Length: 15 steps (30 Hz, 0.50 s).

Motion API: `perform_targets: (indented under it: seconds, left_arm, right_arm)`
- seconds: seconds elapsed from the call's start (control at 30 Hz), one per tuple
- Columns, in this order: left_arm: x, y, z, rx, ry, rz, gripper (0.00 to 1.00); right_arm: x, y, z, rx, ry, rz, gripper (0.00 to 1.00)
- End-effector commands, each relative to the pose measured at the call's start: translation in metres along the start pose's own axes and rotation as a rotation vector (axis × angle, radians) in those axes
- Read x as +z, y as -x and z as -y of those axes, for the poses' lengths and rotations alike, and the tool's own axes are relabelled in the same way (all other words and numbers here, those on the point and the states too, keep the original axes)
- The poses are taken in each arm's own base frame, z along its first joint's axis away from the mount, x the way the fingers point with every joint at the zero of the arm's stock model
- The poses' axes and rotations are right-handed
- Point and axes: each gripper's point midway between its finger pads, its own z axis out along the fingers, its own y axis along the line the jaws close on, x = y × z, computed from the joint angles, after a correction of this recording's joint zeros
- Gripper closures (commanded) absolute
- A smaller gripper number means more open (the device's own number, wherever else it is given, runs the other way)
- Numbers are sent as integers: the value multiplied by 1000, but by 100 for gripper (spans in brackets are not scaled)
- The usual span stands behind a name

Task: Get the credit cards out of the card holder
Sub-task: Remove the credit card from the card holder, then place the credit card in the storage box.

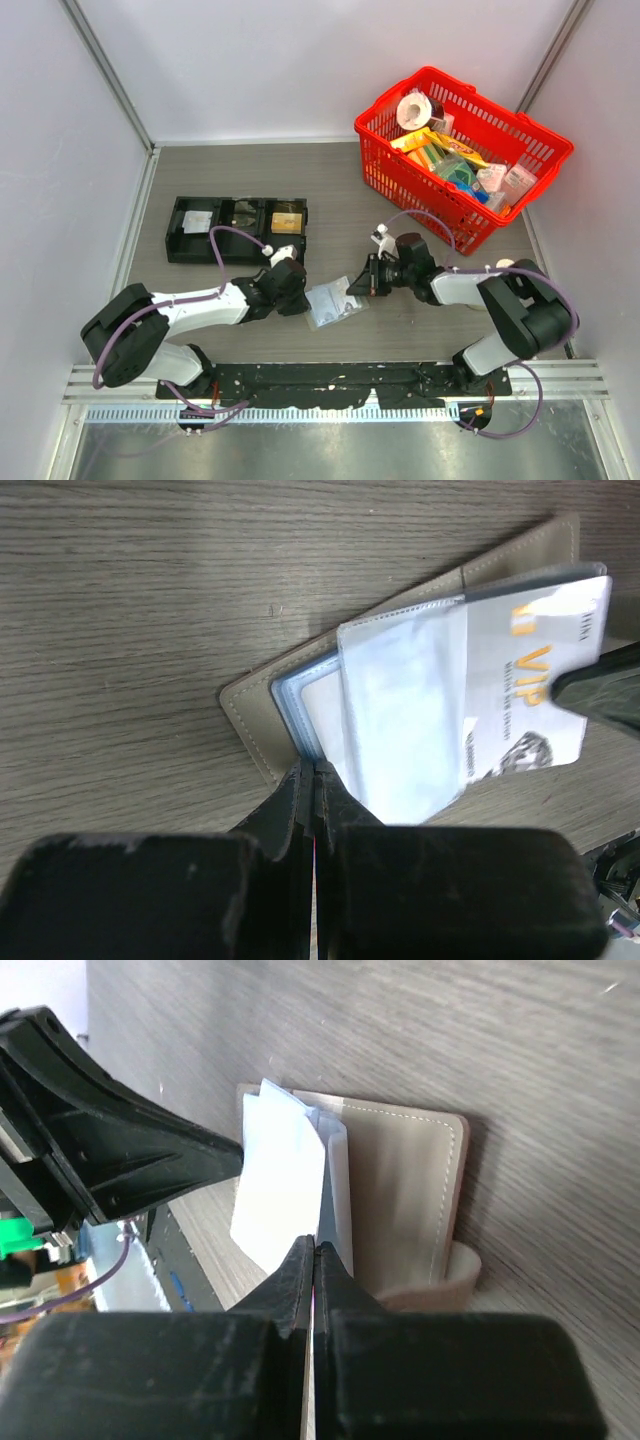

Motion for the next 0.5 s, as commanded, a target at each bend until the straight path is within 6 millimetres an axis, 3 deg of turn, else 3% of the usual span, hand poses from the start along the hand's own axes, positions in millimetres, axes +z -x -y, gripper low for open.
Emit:
perform_targets:
  seconds: [0.0, 0.1, 0.23, 0.47]
  left_arm:
    - [3, -13, -26, 55, 85, -41, 100]
    - [-2, -5, -13, 72, 30, -19, 100]
    - [-15, 15, 12, 114, -51, 36, 92]
    - [-61, 56, 51, 252, -209, 161, 60]
  right_arm:
    - [-18, 15, 13, -109, -161, 5, 99]
    - [-32, 27, -3, -164, -175, 26, 99]
    - [-49, 41, -25, -214, -174, 57, 99]
    - [-74, 53, -69, -321, -99, 88, 99]
